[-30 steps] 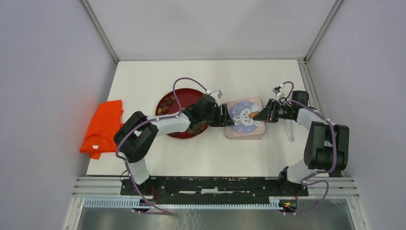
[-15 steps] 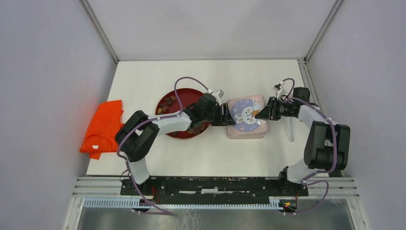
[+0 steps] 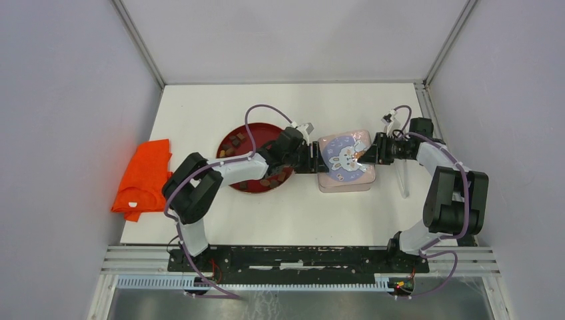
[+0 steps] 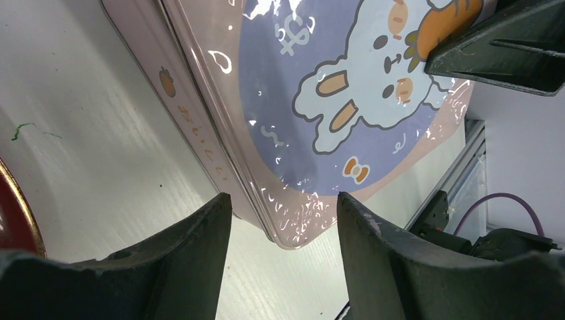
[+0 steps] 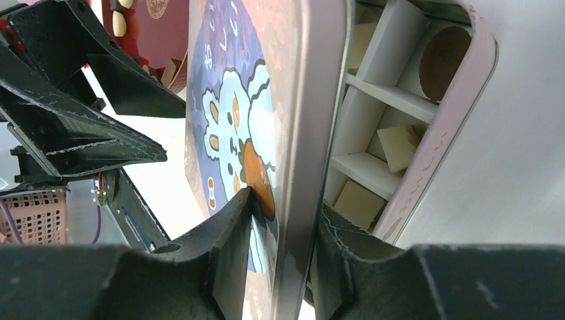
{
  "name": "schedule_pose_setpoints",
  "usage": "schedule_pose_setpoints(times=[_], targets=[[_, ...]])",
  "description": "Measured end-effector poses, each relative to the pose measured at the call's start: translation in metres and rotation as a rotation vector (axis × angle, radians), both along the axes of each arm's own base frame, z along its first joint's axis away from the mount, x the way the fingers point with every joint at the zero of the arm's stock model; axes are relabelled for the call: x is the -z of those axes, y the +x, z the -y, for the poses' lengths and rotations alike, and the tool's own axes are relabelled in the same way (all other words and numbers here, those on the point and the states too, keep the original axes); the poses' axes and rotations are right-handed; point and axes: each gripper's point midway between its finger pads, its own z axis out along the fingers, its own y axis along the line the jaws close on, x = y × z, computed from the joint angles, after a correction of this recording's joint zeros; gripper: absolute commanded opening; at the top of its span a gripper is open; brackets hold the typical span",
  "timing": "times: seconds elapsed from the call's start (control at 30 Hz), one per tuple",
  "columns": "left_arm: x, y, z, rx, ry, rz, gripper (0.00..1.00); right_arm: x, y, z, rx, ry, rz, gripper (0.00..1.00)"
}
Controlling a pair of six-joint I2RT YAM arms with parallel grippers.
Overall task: Pack the chocolate
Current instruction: Close the box lid on the packing box.
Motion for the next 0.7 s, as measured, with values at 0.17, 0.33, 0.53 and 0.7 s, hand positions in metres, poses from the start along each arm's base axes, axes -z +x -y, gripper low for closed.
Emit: schedule_pose_setpoints(times=[0.17, 0.33, 0.53, 0.7], targets=[[0.005, 0.002, 0.001, 0.003, 0.019, -0.013, 0.65, 0.001, 0.004, 0.006, 0.004, -0.03, 0.003, 0.46], [0.007, 0.005, 0.004, 0.009, 0.031, -0.015, 0.65, 0.003, 0.012, 0.014, 0.011, -0.071, 0.025, 0.48], [0.008, 0.006, 0.007, 0.014, 0.034, -0.017, 0.65, 0.002, 0.019, 0.023, 0.021, -0.129, 0.05, 0.48], [0.006, 0.008, 0.01, 0.024, 0.031, -0.019, 0.65, 0.005, 0.025, 0.033, 0.035, -0.195, 0.067, 0.49]])
